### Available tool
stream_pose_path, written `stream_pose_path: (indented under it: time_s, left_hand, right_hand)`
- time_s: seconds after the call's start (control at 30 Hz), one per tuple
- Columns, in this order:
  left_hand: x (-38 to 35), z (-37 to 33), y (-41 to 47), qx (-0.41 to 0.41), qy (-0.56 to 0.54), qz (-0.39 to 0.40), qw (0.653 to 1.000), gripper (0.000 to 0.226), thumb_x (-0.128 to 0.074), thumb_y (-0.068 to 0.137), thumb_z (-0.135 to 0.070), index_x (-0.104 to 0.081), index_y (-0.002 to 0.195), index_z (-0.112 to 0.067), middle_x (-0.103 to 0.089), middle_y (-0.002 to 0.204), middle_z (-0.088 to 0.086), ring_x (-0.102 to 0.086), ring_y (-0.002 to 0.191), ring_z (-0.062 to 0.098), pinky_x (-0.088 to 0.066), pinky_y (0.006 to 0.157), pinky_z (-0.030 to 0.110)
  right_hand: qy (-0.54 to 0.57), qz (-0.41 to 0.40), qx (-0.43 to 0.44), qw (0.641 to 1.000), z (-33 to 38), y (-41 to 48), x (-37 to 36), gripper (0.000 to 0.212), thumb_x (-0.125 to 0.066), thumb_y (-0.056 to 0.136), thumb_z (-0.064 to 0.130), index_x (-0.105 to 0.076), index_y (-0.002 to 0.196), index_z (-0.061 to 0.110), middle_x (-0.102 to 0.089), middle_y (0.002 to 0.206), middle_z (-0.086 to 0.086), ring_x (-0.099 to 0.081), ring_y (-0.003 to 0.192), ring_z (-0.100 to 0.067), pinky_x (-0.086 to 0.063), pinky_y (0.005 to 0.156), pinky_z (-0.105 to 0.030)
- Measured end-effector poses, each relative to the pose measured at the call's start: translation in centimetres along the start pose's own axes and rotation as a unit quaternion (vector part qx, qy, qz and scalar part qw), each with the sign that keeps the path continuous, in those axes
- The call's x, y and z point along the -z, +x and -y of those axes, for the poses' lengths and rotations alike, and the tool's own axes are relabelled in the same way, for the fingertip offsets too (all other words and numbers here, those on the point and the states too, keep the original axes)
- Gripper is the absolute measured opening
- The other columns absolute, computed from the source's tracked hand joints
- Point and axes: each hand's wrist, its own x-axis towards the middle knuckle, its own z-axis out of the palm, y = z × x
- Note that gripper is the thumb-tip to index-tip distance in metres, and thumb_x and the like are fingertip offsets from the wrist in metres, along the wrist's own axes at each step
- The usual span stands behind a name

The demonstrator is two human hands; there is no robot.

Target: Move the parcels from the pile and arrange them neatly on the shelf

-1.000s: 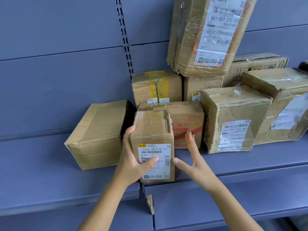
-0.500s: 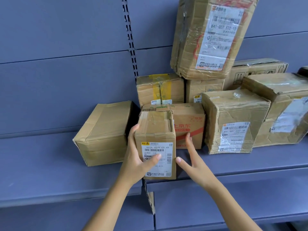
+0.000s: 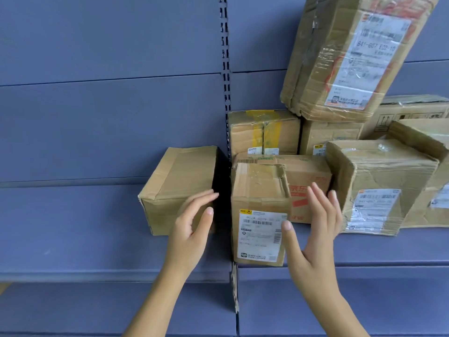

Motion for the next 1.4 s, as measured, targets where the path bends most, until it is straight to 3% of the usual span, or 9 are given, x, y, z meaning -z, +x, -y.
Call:
stream_pose_path:
  time_s: [0.23,0.4,0.5,0.6,0.73,0.9,1.07,1.23,1.4]
  left_hand:
    - [7.2,0.8,3.3,-0.015,0.043,-0.054,0.998,0.025,-0.050,0.089,-0.017,-0.068,0.099,-0.030,-0.064,0.114,-0.016,-0.056,0.109,-0.005,-0.040,0.084,0.005]
    - [11.8,2.5,5.9,0.029,-0.003,-0.070,0.997,0.026,-0.053,0.091,-0.016,-0.066,0.099,-0.037,-0.065,0.110,-0.020,-0.058,0.109,-0.001,-0.043,0.093,0.019]
    - [13.4,4.0,7.0,0.067,-0.005,-0.030,0.997,0.030,-0.054,0.094,-0.014,-0.063,0.096,-0.043,-0.063,0.111,-0.022,-0.055,0.110,-0.004,-0.040,0.095,0.018]
    - [13.3,5.7,7.9,0.128,-0.015,0.026,0.991,0.024,-0.055,0.094,-0.025,-0.056,0.111,-0.042,-0.052,0.127,-0.022,-0.047,0.119,-0.003,-0.036,0.092,0.014]
    - [11.5,7.3,8.4,0.218,-0.046,0.095,0.970,0.059,-0.056,0.093,-0.030,-0.030,0.145,-0.025,-0.036,0.133,-0.020,-0.040,0.128,0.004,-0.033,0.097,0.019]
    - [10.8,8.3,7.7,0.247,-0.162,0.113,0.949,0.031,-0.052,0.093,-0.010,-0.052,0.105,-0.039,-0.066,0.105,-0.014,-0.064,0.081,-0.009,-0.045,0.059,0.005]
    - [10.9,8.8,7.1,0.226,-0.191,0.116,0.948,0.034,-0.051,0.094,-0.014,-0.048,0.110,-0.045,-0.059,0.121,-0.012,-0.059,0.105,-0.001,-0.047,0.080,0.016]
    - [10.8,9.1,5.8,0.185,-0.186,0.116,0.958,0.044,-0.050,0.082,-0.035,-0.035,0.117,-0.058,-0.041,0.128,-0.028,-0.045,0.111,-0.019,-0.040,0.083,0.010]
    - [10.7,9.3,5.3,0.151,-0.176,0.109,0.967,0.062,-0.048,0.079,-0.036,-0.031,0.136,-0.047,-0.039,0.135,-0.022,-0.040,0.121,-0.011,-0.038,0.094,0.011]
  right_hand:
    - [0.049,0.018,0.135,0.990,9.9,3.5,-5.9,0.046,-0.046,0.091,0.023,-0.043,0.135,0.012,-0.041,0.143,-0.002,-0.025,0.142,-0.023,-0.014,0.116,-0.025]
    - [-0.032,0.125,0.039,0.991,10.9,5.5,-13.8,0.043,-0.050,0.092,0.025,-0.049,0.134,0.014,-0.034,0.150,-0.003,-0.014,0.142,-0.024,-0.002,0.111,-0.013]
    - [-0.143,0.204,-0.073,0.966,8.6,8.1,-17.3,0.048,-0.053,0.095,0.035,-0.043,0.137,0.015,-0.022,0.157,-0.003,-0.005,0.146,-0.028,-0.013,0.114,-0.035]
    - [-0.283,0.276,-0.168,0.903,6.7,8.6,-19.5,0.060,-0.043,0.094,0.054,-0.035,0.139,0.015,-0.001,0.162,-0.007,0.009,0.147,-0.039,-0.025,0.109,-0.055]
    - [-0.378,0.274,-0.158,0.870,5.7,7.4,-20.8,0.059,-0.030,0.092,0.063,-0.042,0.136,0.025,-0.006,0.163,-0.011,-0.017,0.142,-0.041,-0.036,0.099,-0.047]
    - [-0.401,0.257,-0.117,0.871,5.6,7.4,-20.6,0.055,-0.031,0.091,0.063,-0.042,0.135,0.031,-0.020,0.160,-0.002,-0.033,0.132,-0.034,-0.041,0.092,-0.039]
    - [-0.417,0.240,-0.100,0.871,5.7,6.9,-20.5,0.057,-0.030,0.091,0.064,-0.035,0.141,0.037,-0.018,0.160,0.005,-0.031,0.135,-0.029,-0.042,0.090,-0.036]
    - [-0.435,0.220,-0.075,0.870,5.8,5.6,-19.8,0.061,-0.027,0.091,0.065,-0.024,0.146,0.039,-0.010,0.161,0.009,-0.027,0.136,-0.024,-0.043,0.083,-0.030]
    - [-0.434,0.218,-0.071,0.871,6.3,5.0,-19.4,0.064,-0.028,0.092,0.065,-0.020,0.149,0.038,-0.004,0.162,0.009,-0.024,0.138,-0.025,-0.043,0.086,-0.031]
